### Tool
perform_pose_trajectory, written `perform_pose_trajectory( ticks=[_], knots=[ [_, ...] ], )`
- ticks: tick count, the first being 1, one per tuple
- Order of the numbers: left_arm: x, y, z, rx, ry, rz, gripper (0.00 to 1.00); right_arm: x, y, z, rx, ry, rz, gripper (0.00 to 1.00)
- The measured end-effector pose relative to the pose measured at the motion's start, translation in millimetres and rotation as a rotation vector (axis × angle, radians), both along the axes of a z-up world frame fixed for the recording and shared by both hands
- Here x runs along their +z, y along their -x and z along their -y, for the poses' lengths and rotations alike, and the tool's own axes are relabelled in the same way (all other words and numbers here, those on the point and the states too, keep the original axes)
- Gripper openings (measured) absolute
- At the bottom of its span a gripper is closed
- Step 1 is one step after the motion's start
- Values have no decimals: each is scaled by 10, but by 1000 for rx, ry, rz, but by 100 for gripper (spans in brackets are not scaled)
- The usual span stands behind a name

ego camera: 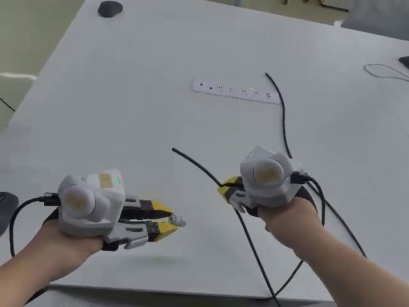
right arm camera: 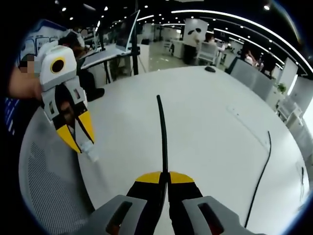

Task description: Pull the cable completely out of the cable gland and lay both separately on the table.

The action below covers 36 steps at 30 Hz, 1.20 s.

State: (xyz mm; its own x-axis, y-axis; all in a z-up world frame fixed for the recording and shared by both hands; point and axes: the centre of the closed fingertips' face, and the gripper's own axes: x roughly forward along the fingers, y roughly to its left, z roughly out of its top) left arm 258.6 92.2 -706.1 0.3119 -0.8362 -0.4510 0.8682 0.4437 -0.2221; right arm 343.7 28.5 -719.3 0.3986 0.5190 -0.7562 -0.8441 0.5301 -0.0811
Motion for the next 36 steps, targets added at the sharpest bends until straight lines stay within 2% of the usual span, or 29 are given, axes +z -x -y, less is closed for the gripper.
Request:
perform_pose_trajectory(
  ticks=[6, 14, 22, 27, 30, 36],
  knots=[
    [-111, 7, -39, 0, -9, -12, 15, -59, -60, -127, 28, 16, -2, 0],
    [-151, -15, -39, 8, -5, -12, 15, -116, -142, -326, 65, 14, -12, 0],
    [-198, -18, -44, 7, -13, -13, 15, -200, -104, -550, 139, 36, -15, 0],
    [-295, -6, -62, 0, -27, -18, 15, -375, -106, -657, 185, 70, -18, 0],
    [-346, 0, -82, 2, -31, -26, 15, -387, -131, -765, 201, 58, -21, 0],
    [-443, 7, -114, 7, -34, -39, 15, -446, -133, -931, 241, 75, -21, 0]
  ],
)
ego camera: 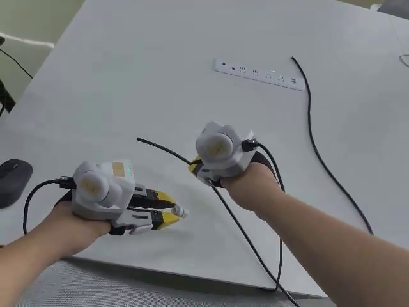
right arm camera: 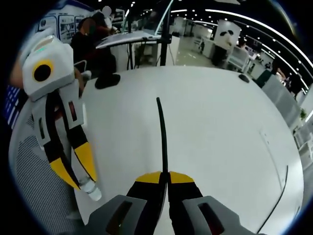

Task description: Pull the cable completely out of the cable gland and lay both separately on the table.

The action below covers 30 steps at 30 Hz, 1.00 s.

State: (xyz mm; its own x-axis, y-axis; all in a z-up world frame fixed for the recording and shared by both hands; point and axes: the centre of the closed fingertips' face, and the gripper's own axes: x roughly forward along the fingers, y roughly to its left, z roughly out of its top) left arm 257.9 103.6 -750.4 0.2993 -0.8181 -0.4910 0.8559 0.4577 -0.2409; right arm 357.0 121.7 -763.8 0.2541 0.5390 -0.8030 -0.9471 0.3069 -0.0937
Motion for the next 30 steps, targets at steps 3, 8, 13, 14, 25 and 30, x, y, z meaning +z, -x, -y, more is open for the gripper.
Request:
perform_pose_trajectory(
  ticks=[3, 8, 13, 14, 25, 30],
  knots=[
    [-44, -1, -11, -2, -2, -5, 15, -55, 46, -79, 17, -3, -14, 0],
    [-156, -5, -16, -9, -4, -18, 15, -178, 92, -197, 60, 7, -29, 0],
    [-262, -32, -41, -9, -8, -30, 15, -290, 120, -277, 87, -1, -56, 0],
    [-284, -33, -48, -9, -9, -34, 15, -307, 123, -280, 88, -1, -60, 0],
    [-537, 3, -162, 10, -29, -81, 15, -408, 168, -313, 87, -14, -92, 0],
    [-530, -7, -175, 13, -29, -83, 15, -445, 190, -334, 89, -12, -102, 0]
  ],
)
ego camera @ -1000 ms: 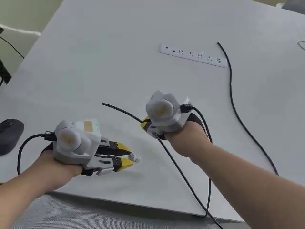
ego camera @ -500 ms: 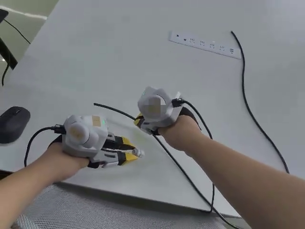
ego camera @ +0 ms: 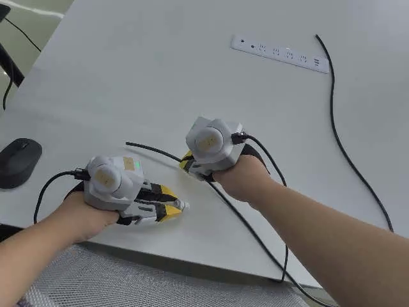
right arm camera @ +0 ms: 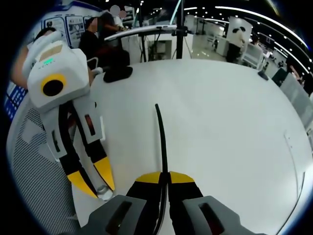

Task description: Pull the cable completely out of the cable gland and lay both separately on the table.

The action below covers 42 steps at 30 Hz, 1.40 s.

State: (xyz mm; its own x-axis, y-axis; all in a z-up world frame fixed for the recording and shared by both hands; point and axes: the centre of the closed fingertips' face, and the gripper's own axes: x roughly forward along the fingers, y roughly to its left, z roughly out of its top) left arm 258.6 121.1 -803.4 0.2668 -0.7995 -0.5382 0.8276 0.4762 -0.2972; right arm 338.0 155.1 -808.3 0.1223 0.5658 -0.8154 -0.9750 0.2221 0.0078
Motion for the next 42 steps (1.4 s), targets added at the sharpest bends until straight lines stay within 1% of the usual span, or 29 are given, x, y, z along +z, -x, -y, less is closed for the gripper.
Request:
perform_pose_trajectory(
  ticks=[6, 10, 13, 15, 19, 23, 26, 29, 32, 34, 37, 38, 41, 42],
  knots=[
    [-1, -7, 5, 0, -1, -2, 15, -56, 14, 23, -6, 6, -12, 0],
    [-21, 11, 6, -6, -12, -5, 15, -72, 27, 22, -9, 8, -16, 0],
    [-35, 13, 0, -9, -21, 0, 16, -88, 38, 16, -9, 10, -20, 0],
    [-44, 17, -4, -13, -30, 5, 16, -92, 43, 12, -6, 14, -17, 0],
    [-53, 30, -11, -18, -38, 2, 16, -94, 46, 17, -4, 19, -9, 0],
    [-52, 33, -22, -16, -43, 4, 16, -113, 47, 15, -18, 17, -24, 0],
    [-59, 35, -31, -15, -49, 3, 16, -141, 57, 38, -13, 36, -28, 0],
    [-72, 43, -38, -14, -57, -6, 16, -162, 62, 59, -11, 46, -25, 2],
    [-98, 60, -49, -20, -71, -13, 16, -159, 62, 61, -14, 41, -25, 2],
    [-91, 57, -43, -16, -69, -14, 16, -159, 64, 56, -12, 43, -24, 2],
    [-106, 59, -51, -9, -73, -29, 16, -158, 63, 51, -11, 45, -20, 6],
    [-101, 50, -49, -8, -72, -22, 16, -156, 59, 51, -11, 47, -16, 7],
    [-104, 53, -52, -7, -73, -28, 16, -150, 63, 45, -19, 41, -22, 7],
    [-102, 51, -52, -2, -69, -34, 16, -147, 61, 43, -21, 39, -21, 8]
  ],
)
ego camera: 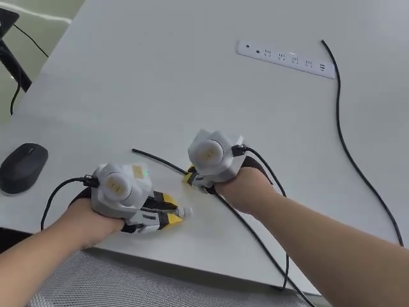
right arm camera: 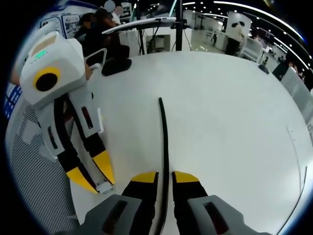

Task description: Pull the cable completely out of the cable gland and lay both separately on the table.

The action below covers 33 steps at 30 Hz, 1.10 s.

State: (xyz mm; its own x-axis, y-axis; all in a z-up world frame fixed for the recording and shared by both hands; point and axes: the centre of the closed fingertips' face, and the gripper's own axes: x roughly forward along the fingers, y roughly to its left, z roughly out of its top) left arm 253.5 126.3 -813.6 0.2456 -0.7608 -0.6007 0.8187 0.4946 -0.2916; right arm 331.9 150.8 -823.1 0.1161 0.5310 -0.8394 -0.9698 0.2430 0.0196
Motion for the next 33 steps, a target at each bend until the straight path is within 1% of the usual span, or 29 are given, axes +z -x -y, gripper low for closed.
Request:
perform_pose_trajectory(
  ticks=[1, 3, 9, 12, 14, 15, 17, 18, 21, 22, 23, 24, 26, 28, 31, 32, 33],
  knots=[
    [0, -3, -2, 4, 2, -4, 16, 5, 0, -1, -2, -1, 0, 9],
    [4, -7, 2, 6, 1, 0, 17, 27, -4, 3, -7, 1, 5, 11],
    [4, -2, 8, 11, 0, -3, 20, 159, -40, 16, -39, -33, 16, 16],
    [6, -2, 9, 11, -6, -3, 21, 226, -56, 55, -60, -53, 17, 19],
    [10, -5, 4, 12, -9, -3, 21, 278, -50, 88, -72, -62, 12, 22],
    [19, -5, -1, 17, -9, -10, 21, 293, -47, 96, -73, -63, 12, 23],
    [29, -8, -15, 21, -11, -10, 22, 375, -46, 134, -75, -70, 29, 25],
    [33, -9, -18, 23, -10, -10, 22, 434, -48, 153, -78, -84, 38, 27],
    [37, -7, -33, 28, -11, -13, 25, 563, -34, 205, -101, -118, 34, 30],
    [59, -14, -36, 32, -9, -7, 26, 606, -20, 210, -105, -134, 31, 30],
    [74, -17, -40, 35, -6, -10, 27, 667, 6, 225, -107, -154, 25, 31],
    [94, -23, -51, 43, -3, -14, 27, 703, 20, 243, -108, -163, 24, 32],
    [134, -29, -64, 52, 4, -11, 28, 783, 49, 290, -106, -179, 30, 34],
    [185, -20, -67, 58, 16, -17, 29, 886, 77, 318, -123, -218, 22, 37],
    [269, -13, -85, 69, 18, -8, 33, 1024, 114, 389, -148, -255, 20, 41],
    [312, -15, -95, 73, 24, -1, 34, 1074, 141, 432, -154, -260, 22, 41],
    [342, -20, -98, 78, 30, 4, 34, 1092, 153, 459, -157, -261, 24, 41]
  ],
)
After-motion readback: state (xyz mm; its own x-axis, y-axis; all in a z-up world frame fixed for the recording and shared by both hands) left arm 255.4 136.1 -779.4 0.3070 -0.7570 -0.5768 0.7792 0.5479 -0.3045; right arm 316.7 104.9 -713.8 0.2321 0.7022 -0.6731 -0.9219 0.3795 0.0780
